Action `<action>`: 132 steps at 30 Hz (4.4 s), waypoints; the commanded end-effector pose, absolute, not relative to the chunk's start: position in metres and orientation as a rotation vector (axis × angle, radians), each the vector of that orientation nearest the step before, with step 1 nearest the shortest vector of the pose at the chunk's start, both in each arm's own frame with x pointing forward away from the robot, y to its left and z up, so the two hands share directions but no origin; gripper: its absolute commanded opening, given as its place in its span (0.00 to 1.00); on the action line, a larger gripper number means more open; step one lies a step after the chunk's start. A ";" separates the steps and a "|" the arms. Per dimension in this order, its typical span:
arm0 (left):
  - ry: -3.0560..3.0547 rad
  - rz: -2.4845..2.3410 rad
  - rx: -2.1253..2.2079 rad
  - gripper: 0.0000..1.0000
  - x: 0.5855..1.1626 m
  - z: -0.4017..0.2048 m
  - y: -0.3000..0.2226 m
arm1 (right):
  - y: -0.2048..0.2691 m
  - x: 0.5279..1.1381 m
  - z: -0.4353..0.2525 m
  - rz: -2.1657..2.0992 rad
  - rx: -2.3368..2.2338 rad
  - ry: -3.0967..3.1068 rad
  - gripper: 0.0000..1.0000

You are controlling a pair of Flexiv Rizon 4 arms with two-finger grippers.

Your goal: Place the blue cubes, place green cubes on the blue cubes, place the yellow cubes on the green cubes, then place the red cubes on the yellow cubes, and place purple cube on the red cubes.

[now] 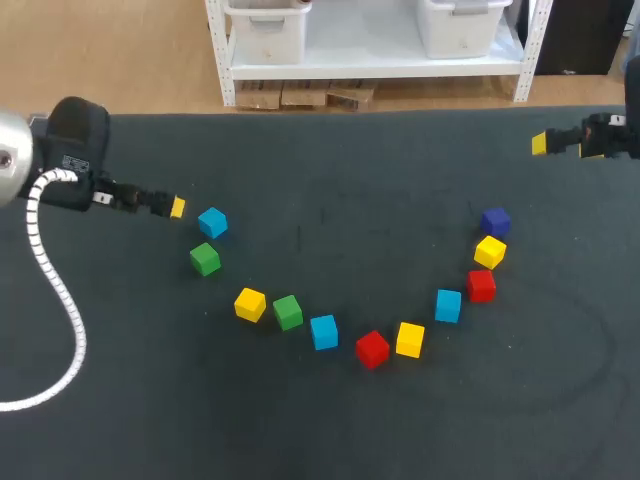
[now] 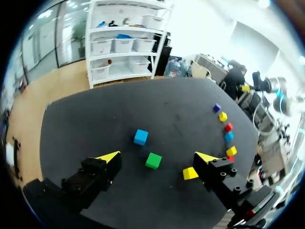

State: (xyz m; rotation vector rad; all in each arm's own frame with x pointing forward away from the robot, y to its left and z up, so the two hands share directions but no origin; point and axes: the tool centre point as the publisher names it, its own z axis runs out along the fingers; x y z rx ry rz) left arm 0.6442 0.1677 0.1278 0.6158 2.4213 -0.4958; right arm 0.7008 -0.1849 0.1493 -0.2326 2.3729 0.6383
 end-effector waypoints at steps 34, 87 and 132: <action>2.115 -0.029 1.850 1.00 0.662 0.135 0.098 | -0.185 0.700 0.150 0.635 -0.231 2.375 1.00; 1.962 0.000 2.119 1.00 0.634 0.121 0.027 | -0.185 0.700 0.150 0.635 -0.231 2.375 1.00; 2.099 0.149 2.010 1.00 0.601 0.109 -0.022 | -0.185 0.700 0.150 0.635 -0.231 2.375 1.00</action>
